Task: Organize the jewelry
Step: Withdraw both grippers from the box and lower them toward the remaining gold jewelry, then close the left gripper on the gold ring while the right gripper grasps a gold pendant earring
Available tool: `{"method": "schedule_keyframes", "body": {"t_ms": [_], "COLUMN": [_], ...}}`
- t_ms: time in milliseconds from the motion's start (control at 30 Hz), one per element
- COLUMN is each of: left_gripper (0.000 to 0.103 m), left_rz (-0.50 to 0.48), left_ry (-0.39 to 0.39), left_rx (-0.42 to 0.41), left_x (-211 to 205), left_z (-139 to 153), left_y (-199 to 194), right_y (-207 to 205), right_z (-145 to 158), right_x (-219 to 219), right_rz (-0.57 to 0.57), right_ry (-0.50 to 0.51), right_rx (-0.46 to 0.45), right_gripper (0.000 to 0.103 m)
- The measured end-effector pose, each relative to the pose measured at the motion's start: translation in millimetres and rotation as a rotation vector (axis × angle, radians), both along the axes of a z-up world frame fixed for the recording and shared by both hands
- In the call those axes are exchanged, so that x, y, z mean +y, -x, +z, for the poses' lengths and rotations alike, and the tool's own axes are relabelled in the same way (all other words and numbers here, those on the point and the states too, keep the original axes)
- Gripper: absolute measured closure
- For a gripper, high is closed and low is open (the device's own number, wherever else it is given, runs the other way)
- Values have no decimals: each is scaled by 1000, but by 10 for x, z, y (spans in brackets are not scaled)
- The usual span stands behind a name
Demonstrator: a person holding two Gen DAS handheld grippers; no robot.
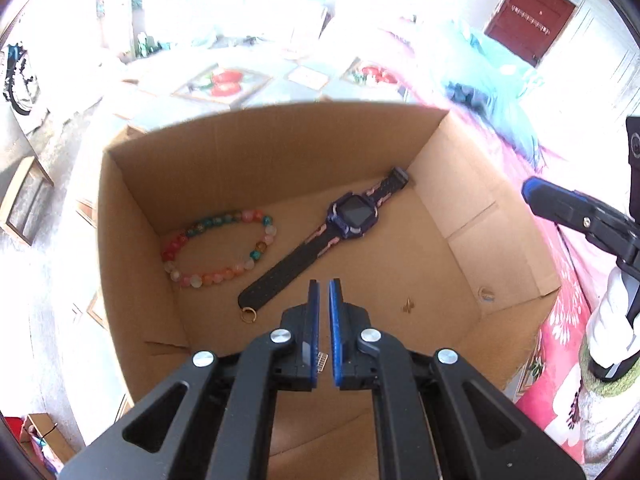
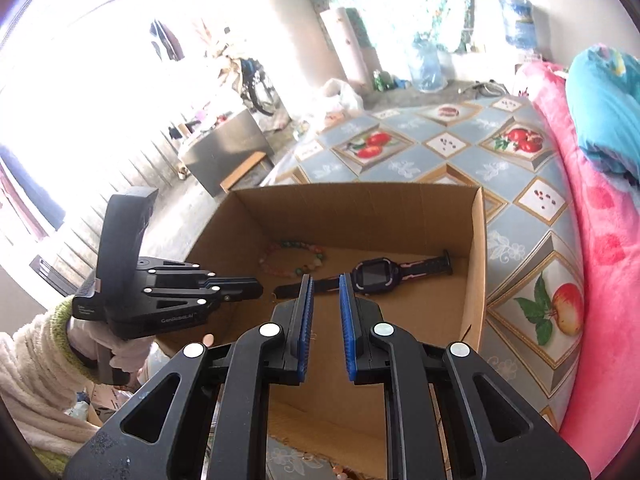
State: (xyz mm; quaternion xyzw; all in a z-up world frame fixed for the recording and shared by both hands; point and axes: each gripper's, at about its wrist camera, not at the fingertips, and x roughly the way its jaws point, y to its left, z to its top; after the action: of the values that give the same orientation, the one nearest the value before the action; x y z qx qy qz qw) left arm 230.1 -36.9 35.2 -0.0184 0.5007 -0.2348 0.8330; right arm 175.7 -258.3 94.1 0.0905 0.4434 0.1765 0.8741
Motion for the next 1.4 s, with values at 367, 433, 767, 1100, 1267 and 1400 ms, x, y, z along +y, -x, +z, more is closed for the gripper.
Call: {"method": "schedule_keyframes", "body": {"t_ms": [367, 433, 767, 1100, 1267, 1400], "left_gripper": [57, 55, 64, 85, 93, 93], "left_rz": [-73, -98, -229, -372, -402, -413], "left_ry": [66, 83, -60, -138, -159, -181], "left_rx": [-483, -435, -281, -275, -287, -305], "left_x": [104, 19, -720, -1045, -1129, -1170], "left_z": [458, 333, -628, -844, -837, -836], "left_y": [1684, 1872, 1975, 1725, 1677, 1693], "right_y": [1422, 1567, 1711, 1711, 1706, 1709], "right_z": [17, -191, -1037, -1240, -1310, -1314], "right_x": [85, 128, 118, -20, -79, -118], "right_rz": [-94, -123, -235, -265, -275, -281], "right_ry": [-64, -59, -92, -140, -161, -167], "right_rx": [-221, -177, 82, 122, 135, 129], "right_gripper": [85, 85, 85, 85, 85, 85]}}
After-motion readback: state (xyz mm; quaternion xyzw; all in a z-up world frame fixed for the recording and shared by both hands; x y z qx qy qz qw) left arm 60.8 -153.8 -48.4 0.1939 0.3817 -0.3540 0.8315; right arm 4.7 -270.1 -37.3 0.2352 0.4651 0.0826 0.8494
